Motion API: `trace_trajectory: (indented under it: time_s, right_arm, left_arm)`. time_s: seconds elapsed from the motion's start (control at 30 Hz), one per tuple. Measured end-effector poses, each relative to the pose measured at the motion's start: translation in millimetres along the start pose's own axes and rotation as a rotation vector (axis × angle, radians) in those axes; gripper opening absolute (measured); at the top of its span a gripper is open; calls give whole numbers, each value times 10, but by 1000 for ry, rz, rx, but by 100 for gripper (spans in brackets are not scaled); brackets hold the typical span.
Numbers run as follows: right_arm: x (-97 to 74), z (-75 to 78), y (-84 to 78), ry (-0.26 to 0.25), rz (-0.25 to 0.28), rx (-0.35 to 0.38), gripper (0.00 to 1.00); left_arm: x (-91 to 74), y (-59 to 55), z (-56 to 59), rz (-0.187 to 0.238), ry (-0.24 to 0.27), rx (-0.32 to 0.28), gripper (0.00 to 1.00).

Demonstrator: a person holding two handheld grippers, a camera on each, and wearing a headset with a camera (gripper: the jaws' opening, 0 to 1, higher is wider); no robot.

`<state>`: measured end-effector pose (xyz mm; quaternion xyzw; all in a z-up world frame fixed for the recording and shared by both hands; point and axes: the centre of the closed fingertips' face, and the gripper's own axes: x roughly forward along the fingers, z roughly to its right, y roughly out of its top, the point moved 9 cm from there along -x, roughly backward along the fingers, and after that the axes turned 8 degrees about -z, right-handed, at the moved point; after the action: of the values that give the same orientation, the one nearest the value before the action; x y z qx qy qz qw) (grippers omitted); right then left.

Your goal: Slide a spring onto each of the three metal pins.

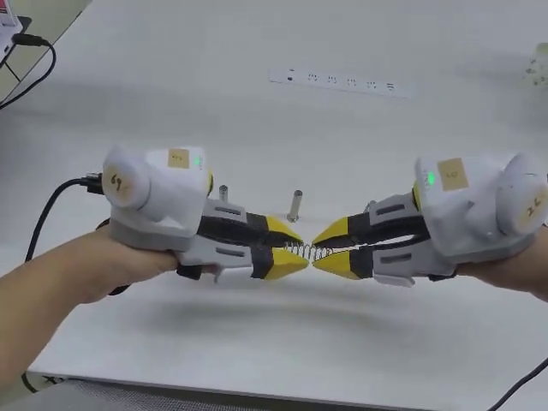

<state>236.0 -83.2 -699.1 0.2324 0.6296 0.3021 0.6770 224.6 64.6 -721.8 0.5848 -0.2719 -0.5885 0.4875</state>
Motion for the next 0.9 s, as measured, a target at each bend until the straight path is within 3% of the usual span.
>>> trace_trajectory:
  time_s: [0.5, 0.9]
  right_arm:
    - [-4, -23, 22, 3, 21, 25, 8]
    - [-15, -54, -48, 1, -11, 33, 9]
  left_arm:
    - [-18, 8, 25, 14, 0, 27, 3]
    - [-33, -7, 54, 10, -12, 18, 2]
